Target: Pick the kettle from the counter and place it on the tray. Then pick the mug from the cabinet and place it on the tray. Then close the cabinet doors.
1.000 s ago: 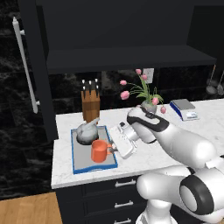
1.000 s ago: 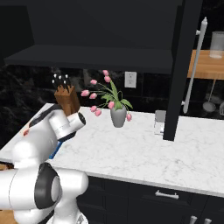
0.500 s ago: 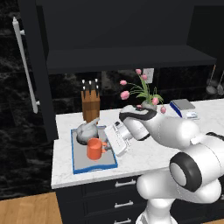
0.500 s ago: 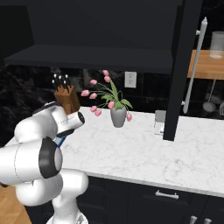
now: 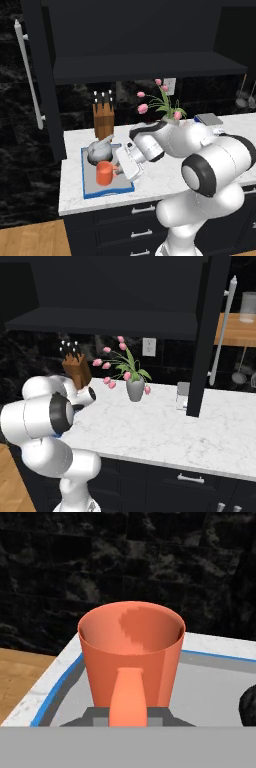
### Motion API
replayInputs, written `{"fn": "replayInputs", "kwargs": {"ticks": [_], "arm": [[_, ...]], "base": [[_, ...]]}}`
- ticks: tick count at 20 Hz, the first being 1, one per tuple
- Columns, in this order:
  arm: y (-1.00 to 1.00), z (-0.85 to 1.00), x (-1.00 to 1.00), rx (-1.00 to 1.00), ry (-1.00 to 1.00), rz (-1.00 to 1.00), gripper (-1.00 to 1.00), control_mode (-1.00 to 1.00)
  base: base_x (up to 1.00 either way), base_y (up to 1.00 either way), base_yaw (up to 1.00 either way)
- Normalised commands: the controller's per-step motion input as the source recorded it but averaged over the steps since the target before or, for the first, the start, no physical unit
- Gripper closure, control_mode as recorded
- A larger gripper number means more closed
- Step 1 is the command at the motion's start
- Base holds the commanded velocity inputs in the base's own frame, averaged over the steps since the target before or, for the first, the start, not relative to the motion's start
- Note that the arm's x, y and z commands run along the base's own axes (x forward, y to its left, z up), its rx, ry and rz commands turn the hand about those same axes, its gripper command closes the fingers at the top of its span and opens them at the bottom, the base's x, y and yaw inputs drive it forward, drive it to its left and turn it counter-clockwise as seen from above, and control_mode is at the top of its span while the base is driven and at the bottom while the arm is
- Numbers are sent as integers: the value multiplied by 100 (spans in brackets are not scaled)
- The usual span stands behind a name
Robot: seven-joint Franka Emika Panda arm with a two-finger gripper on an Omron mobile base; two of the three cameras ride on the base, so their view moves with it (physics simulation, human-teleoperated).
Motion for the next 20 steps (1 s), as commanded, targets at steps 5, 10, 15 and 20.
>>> {"fn": "replayInputs", "kwargs": {"ticks": [5, 10, 15, 20], "arm": [[5, -19, 13, 0, 0, 0, 100, -100], [6, -10, 11, 0, -1, 0, 100, -100], [7, -7, 6, 0, 0, 0, -100, -100], [0, -3, 0, 1, 0, -2, -100, -100]], "base": [[0, 0, 0], [0, 0, 0], [0, 0, 0], [0, 0, 0]]}}
